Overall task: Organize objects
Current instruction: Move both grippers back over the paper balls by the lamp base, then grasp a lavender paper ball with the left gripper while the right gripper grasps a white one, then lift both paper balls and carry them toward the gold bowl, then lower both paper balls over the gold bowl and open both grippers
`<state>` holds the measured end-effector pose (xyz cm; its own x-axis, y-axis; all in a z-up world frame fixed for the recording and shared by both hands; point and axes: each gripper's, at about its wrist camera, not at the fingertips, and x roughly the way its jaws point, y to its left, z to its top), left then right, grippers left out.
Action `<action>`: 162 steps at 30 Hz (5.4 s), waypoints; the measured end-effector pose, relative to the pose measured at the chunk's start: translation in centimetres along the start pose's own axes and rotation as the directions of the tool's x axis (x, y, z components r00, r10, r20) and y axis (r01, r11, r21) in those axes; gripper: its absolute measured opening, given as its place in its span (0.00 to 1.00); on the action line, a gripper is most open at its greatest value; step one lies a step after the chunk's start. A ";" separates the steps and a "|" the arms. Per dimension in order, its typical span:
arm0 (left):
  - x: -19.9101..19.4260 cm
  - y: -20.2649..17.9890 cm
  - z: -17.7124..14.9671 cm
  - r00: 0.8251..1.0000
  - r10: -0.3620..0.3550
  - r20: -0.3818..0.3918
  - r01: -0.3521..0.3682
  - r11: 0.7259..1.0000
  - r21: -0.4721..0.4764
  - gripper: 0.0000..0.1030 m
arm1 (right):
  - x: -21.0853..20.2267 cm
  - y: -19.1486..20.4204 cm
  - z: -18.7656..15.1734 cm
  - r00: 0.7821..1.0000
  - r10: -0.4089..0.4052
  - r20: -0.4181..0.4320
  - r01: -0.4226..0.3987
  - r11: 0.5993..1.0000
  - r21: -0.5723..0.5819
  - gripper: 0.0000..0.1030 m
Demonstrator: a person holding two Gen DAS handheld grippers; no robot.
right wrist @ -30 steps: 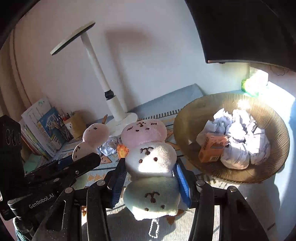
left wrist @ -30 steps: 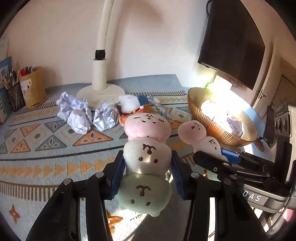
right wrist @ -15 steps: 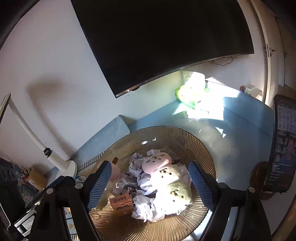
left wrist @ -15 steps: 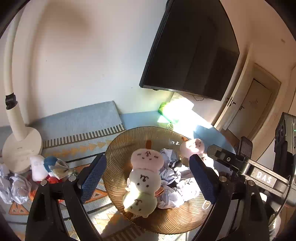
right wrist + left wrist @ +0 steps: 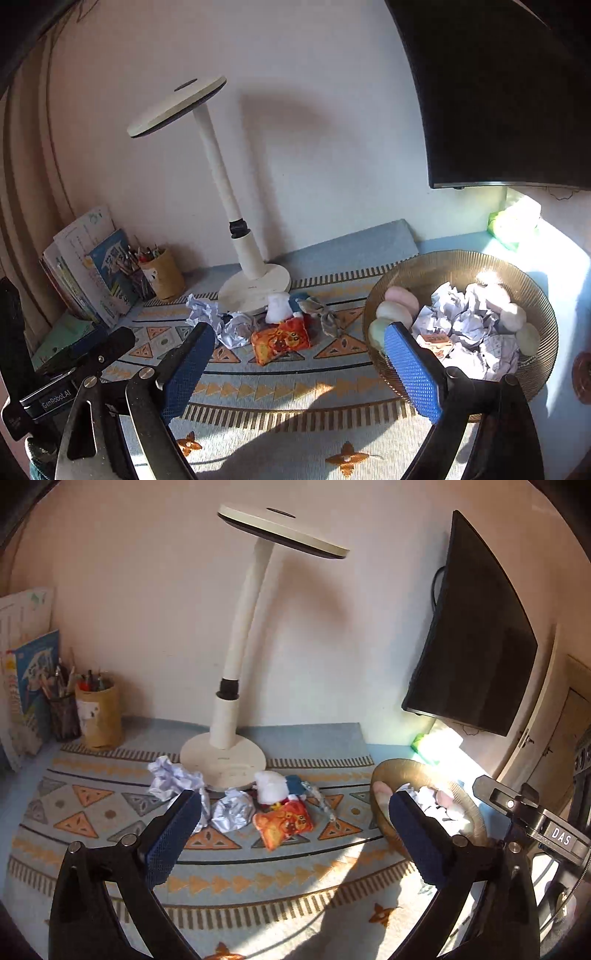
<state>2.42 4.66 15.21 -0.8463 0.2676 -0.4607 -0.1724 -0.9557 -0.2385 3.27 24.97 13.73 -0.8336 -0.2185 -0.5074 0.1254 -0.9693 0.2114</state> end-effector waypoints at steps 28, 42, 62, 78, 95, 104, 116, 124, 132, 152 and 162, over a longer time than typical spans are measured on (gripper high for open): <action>2.4 9.1 -9.4 0.985 0.120 -0.125 -0.128 0.990 -0.060 0.98 | 10.0 3.1 -9.1 0.972 -0.004 -0.235 -0.014 0.997 -0.072 0.72; 2.5 9.7 -9.4 0.984 0.117 -0.133 -0.129 0.988 -0.090 0.98 | 10.4 3.0 -9.0 0.966 0.013 -0.259 -0.029 0.998 -0.060 0.81; 16.7 15.9 -3.2 0.923 -0.164 -0.349 0.022 0.925 -0.379 0.82 | 24.0 9.6 -1.1 0.909 0.073 -0.410 -0.224 0.916 -0.333 0.81; 14.0 15.7 -3.0 0.939 -0.174 -0.297 0.060 0.932 -0.357 0.34 | 15.2 7.4 2.5 0.965 0.209 -0.157 -0.238 0.951 -0.196 0.57; 3.4 2.9 -12.0 0.975 0.039 -0.219 -0.015 0.994 0.111 0.34 | 6.7 -0.8 -9.6 0.964 0.067 -0.257 -0.096 0.990 -0.103 0.64; 2.6 2.4 -12.5 0.981 0.052 -0.185 -0.024 0.989 0.147 0.34 | 6.7 -0.9 -9.9 0.958 0.086 -0.272 -0.114 0.989 -0.091 0.76; 3.0 2.0 -12.7 0.976 0.049 -0.213 -0.013 0.986 0.168 0.36 | 7.4 -0.7 -10.1 0.948 0.077 -0.308 -0.110 0.990 -0.091 0.82; 3.0 1.8 -12.7 0.975 0.054 -0.216 -0.015 0.984 0.179 0.36 | 7.8 -0.3 -10.2 0.944 0.069 -0.322 -0.110 0.988 -0.110 0.62; 3.0 1.9 -12.7 0.975 0.052 -0.217 -0.013 0.984 0.179 0.36 | 7.6 -0.1 -10.3 0.947 0.072 -0.312 -0.115 0.986 -0.122 0.61; 2.4 -4.8 -4.1 0.979 -0.157 -0.132 0.181 0.963 0.199 0.34 | -3.5 -6.4 -1.9 0.998 -0.048 0.043 0.046 0.997 0.059 0.54; 11.2 -14.5 2.0 0.927 -0.340 -0.159 0.363 0.920 0.149 0.34 | -0.8 -15.6 3.2 0.971 -0.237 -0.019 0.234 0.939 0.253 0.59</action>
<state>-5.53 21.22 15.21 -0.6456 0.5926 -0.4818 -0.5411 -0.8001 -0.2590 0.28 40.60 13.55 -0.8294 0.0159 -0.5585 -0.2139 -0.9324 0.2912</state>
